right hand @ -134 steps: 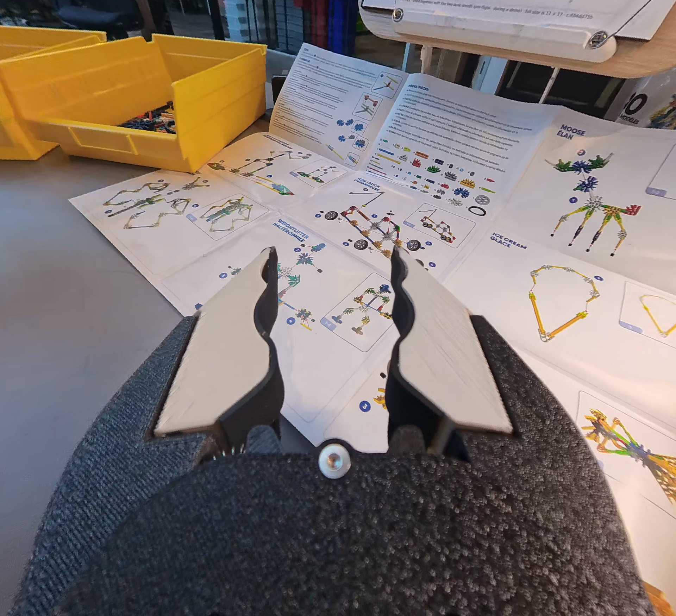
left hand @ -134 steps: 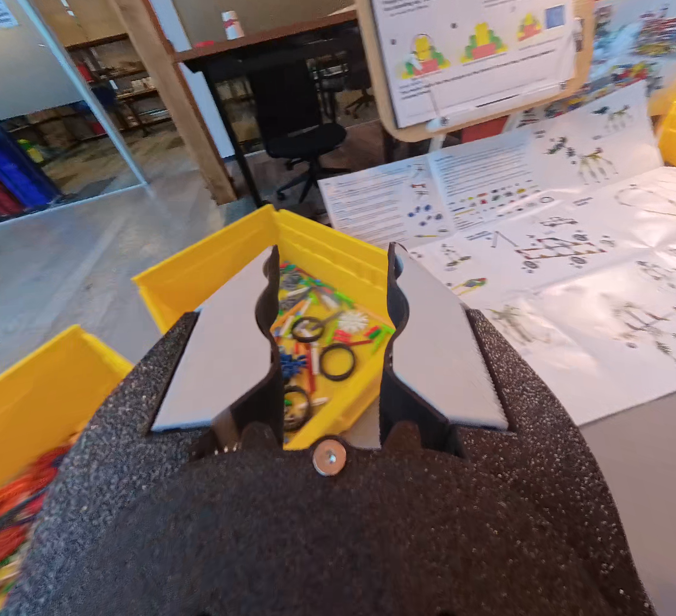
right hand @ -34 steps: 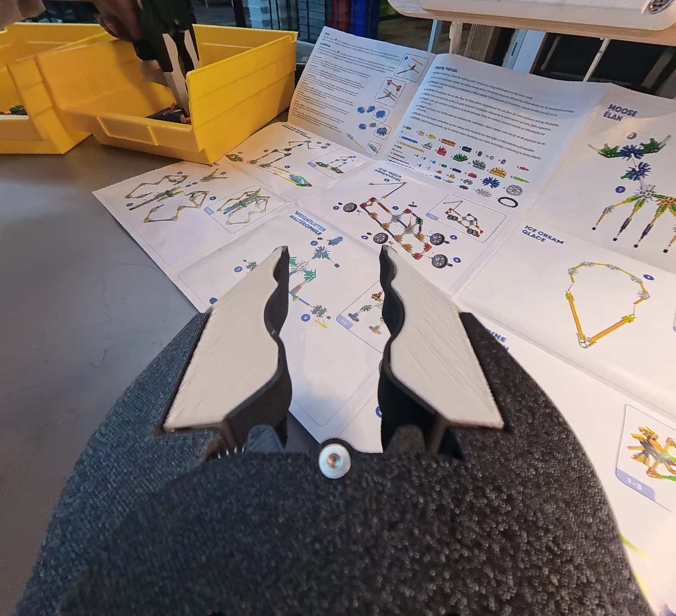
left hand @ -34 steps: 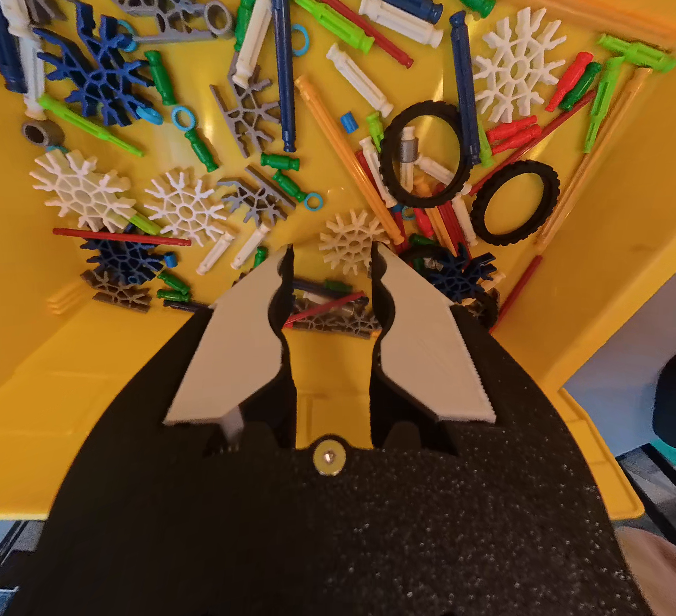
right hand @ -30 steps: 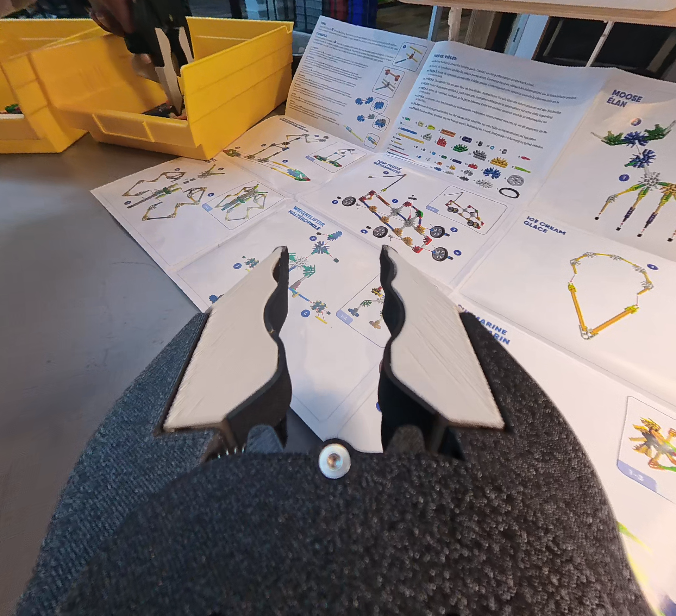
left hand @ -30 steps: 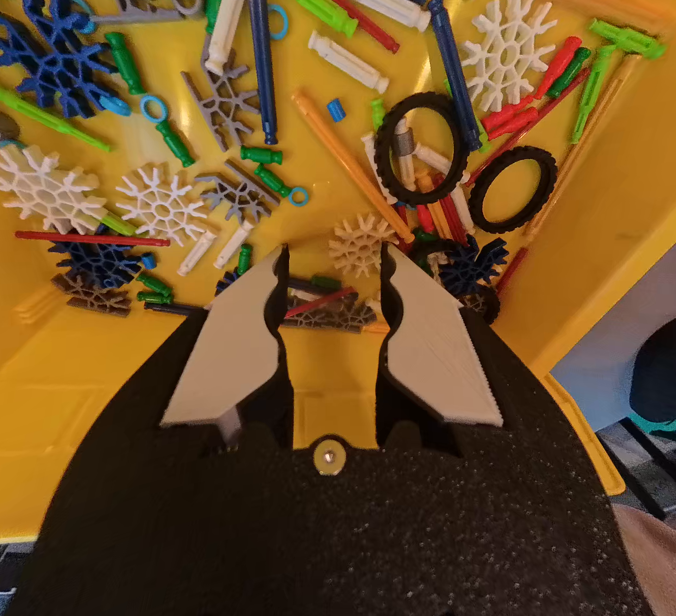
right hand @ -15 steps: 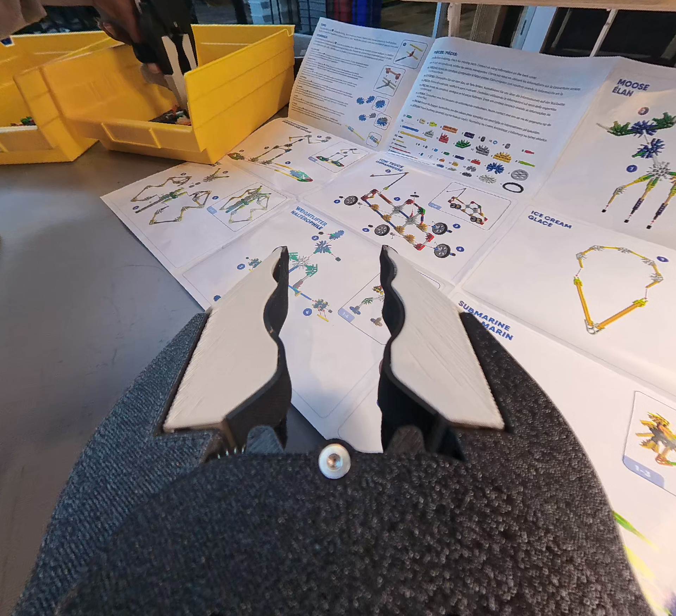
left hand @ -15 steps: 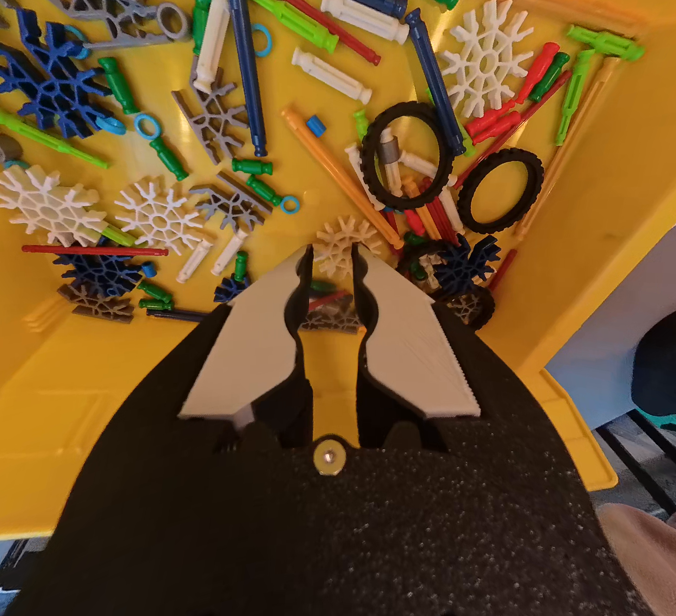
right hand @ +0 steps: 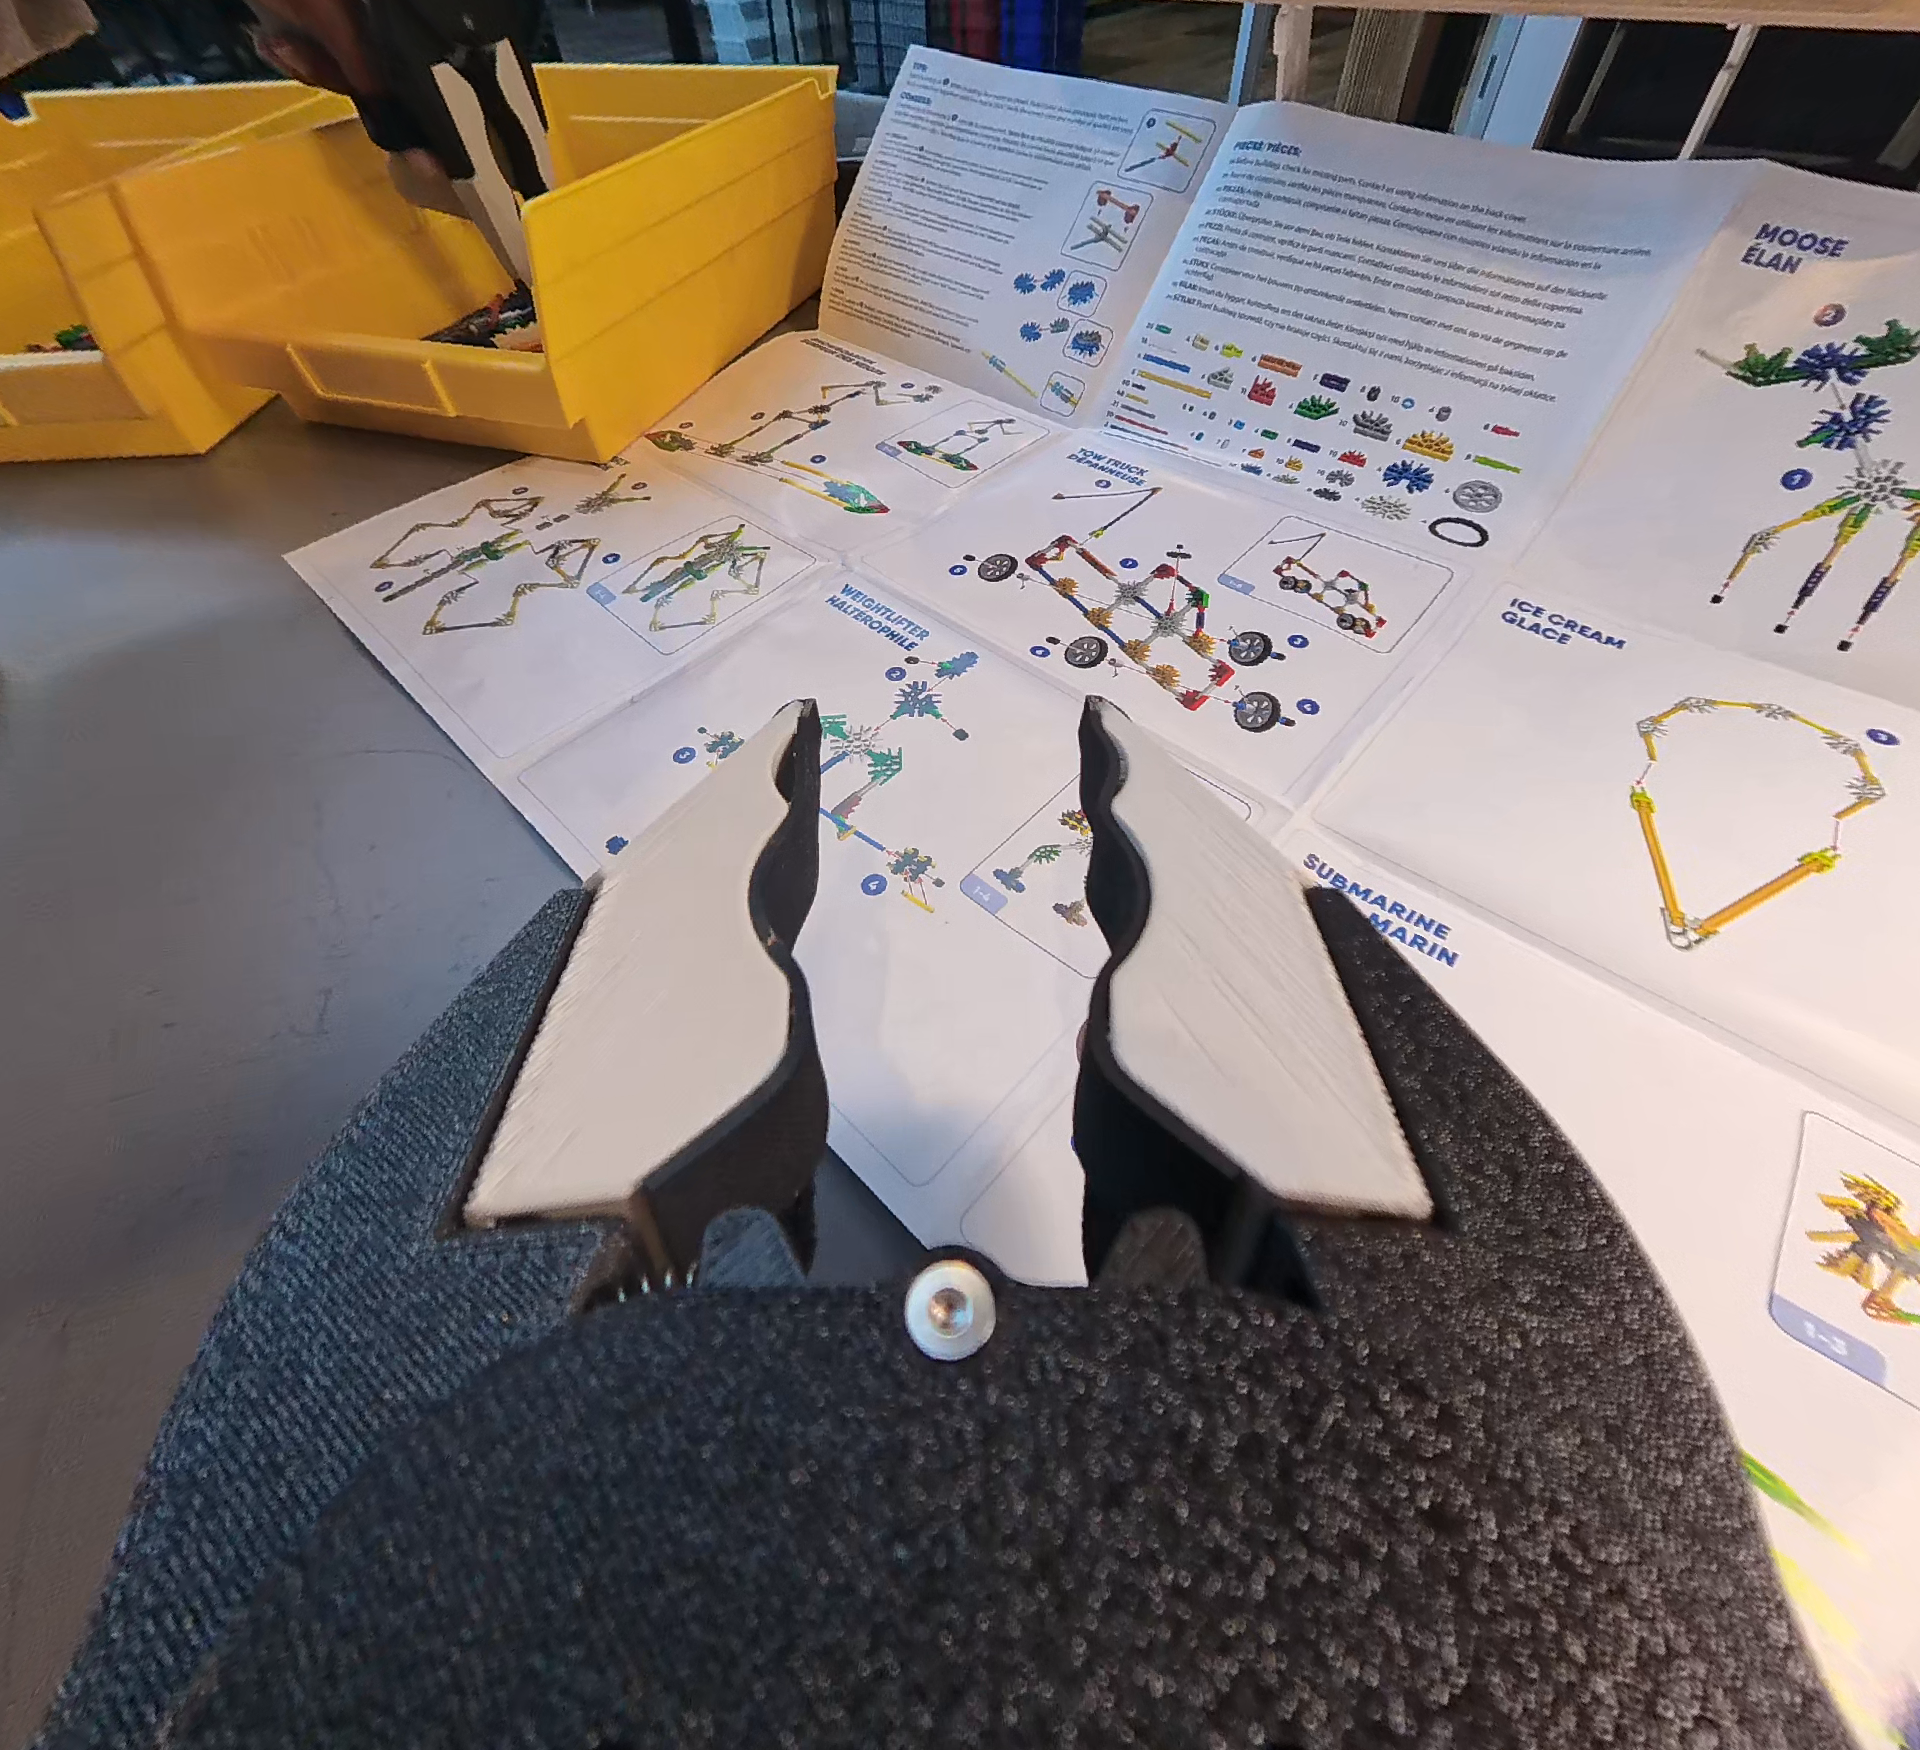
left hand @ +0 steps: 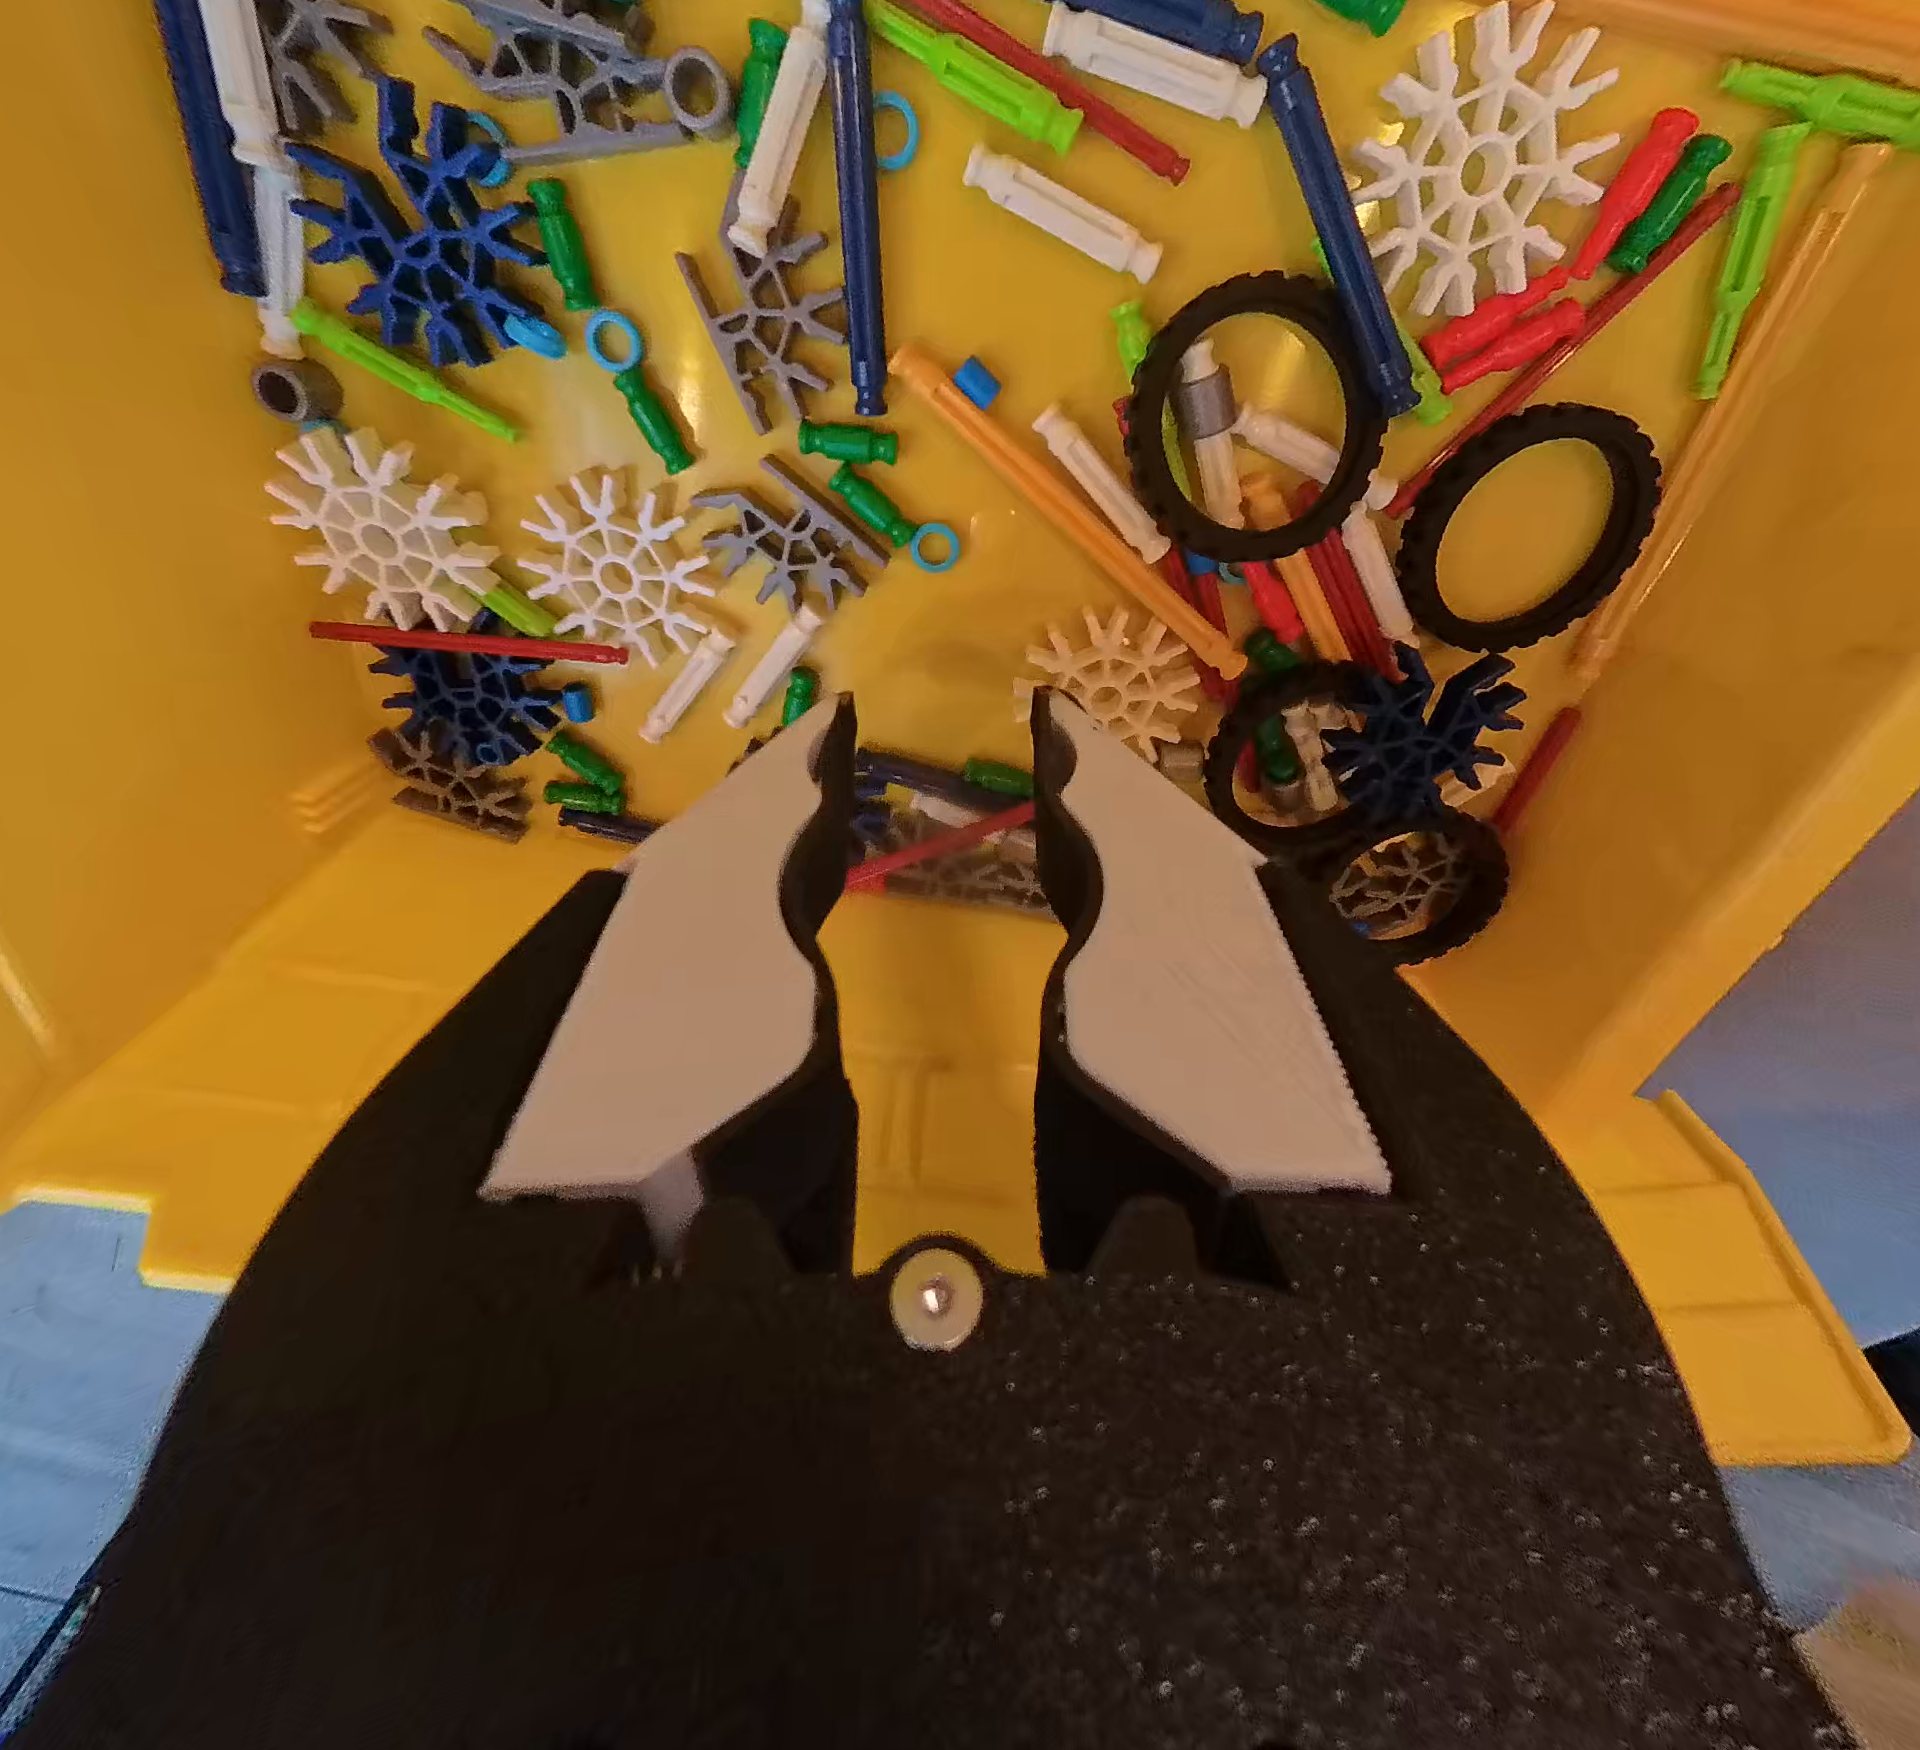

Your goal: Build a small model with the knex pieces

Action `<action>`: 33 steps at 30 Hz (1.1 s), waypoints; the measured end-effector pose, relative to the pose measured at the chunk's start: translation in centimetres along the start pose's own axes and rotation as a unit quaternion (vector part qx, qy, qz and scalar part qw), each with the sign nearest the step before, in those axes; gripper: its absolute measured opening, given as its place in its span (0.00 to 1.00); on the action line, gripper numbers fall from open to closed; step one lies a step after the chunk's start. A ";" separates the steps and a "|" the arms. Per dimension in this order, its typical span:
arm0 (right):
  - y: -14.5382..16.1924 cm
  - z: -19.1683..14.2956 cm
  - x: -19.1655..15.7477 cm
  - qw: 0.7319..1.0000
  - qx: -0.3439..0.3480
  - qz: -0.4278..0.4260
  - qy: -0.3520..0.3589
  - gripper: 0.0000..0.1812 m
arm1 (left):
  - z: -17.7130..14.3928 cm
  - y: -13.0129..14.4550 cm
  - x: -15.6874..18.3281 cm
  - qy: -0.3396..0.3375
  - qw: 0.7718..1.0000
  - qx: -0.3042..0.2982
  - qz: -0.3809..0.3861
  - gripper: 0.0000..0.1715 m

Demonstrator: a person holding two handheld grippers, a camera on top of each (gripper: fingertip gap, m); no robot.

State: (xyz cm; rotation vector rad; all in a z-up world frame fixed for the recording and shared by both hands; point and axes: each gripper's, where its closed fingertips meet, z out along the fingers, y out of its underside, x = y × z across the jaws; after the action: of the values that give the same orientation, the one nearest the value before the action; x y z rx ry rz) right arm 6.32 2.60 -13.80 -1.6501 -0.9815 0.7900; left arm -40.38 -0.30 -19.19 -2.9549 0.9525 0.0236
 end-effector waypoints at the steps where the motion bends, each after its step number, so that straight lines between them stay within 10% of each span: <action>1: 0.0 0.0 0.0 1.000 0.000 0.000 0.000 0.27 | 0.1 0.1 0.0 -0.002 1.000 -0.003 0.002 0.20; 17: 0.1 0.0 0.0 1.000 -0.001 0.000 -0.001 0.27 | 1.4 0.7 3.0 0.051 0.996 -0.051 0.048 0.22; 20: 0.1 0.0 0.0 1.000 -0.002 0.001 -0.002 0.27 | 1.7 0.5 1.7 0.007 0.997 -0.053 0.054 0.04; 25: 0.0 -0.1 0.0 1.000 0.000 0.002 0.000 0.27 | 1.1 0.5 1.1 -0.005 0.998 -0.050 0.049 0.02; 30: -0.1 -0.2 -0.1 1.000 0.002 -0.004 -0.001 0.27 | -4.8 -2.7 1.4 -0.066 0.994 0.076 0.037 0.02; 33: -0.2 -0.3 -0.4 1.000 0.004 -0.008 -0.007 0.27 | -9.6 -7.2 7.5 -0.040 0.972 0.228 0.049 0.02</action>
State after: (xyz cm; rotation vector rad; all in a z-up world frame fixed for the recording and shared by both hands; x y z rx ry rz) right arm 6.31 2.14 -13.51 -1.6301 -0.9972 0.7949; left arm -30.07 0.81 -9.59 -2.4680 0.9438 -0.0645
